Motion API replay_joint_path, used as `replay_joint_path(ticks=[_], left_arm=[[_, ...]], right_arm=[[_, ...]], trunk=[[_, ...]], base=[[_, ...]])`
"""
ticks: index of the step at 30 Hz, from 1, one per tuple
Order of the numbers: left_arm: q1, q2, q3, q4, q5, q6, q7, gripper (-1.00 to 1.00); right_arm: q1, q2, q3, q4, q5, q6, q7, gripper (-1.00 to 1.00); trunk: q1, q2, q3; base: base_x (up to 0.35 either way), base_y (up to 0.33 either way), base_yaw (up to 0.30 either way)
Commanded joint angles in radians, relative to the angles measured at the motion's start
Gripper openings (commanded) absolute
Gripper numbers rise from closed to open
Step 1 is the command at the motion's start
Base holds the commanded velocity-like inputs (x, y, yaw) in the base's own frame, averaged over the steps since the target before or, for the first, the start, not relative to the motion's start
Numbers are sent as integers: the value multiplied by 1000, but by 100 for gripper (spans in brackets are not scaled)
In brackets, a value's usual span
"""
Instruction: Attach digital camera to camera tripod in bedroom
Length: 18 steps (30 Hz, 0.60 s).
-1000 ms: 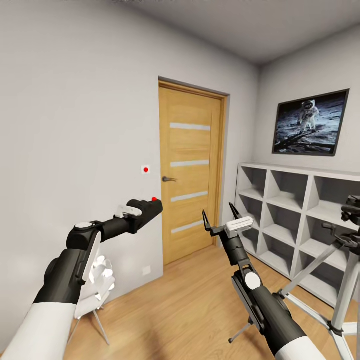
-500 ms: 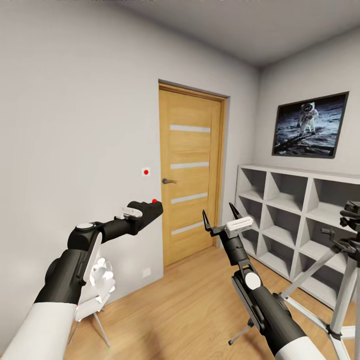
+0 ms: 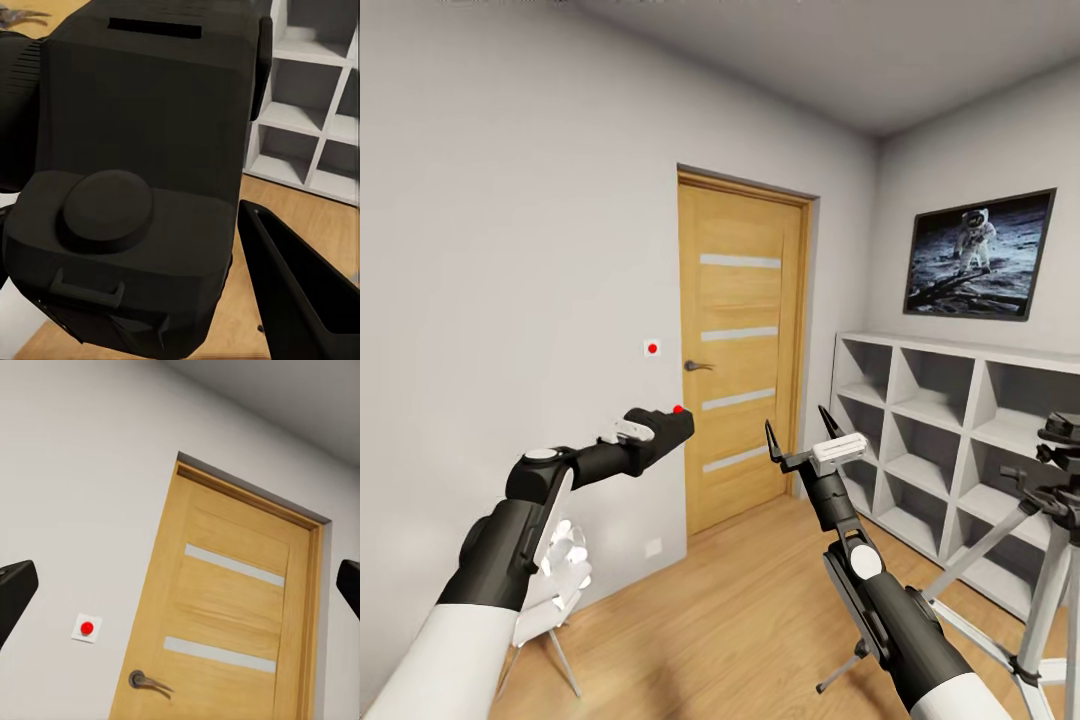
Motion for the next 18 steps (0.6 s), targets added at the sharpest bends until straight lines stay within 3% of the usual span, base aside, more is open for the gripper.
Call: replay_joint_path(ticks=[1, 7, 18], left_arm=[[-1, 0, -6, 2, -11, 0, -10, -100], [-1, 0, -28, 13, -12, -4, -10, -100], [-1, 0, -32, 15, -12, -6, -9, -100]], right_arm=[[-1, -1, 1, 0, 8, -1, -6, 100], [-1, -1, 1, 0, 8, -2, -6, 100], [-1, -1, 1, 1, 8, -2, -5, 100]], trunk=[[-4, 6, 2], [-27, 48, 20], [-69, 125, 55]], base=[[0, 0, 0], [0, 0, 0], [0, 0, 0]])
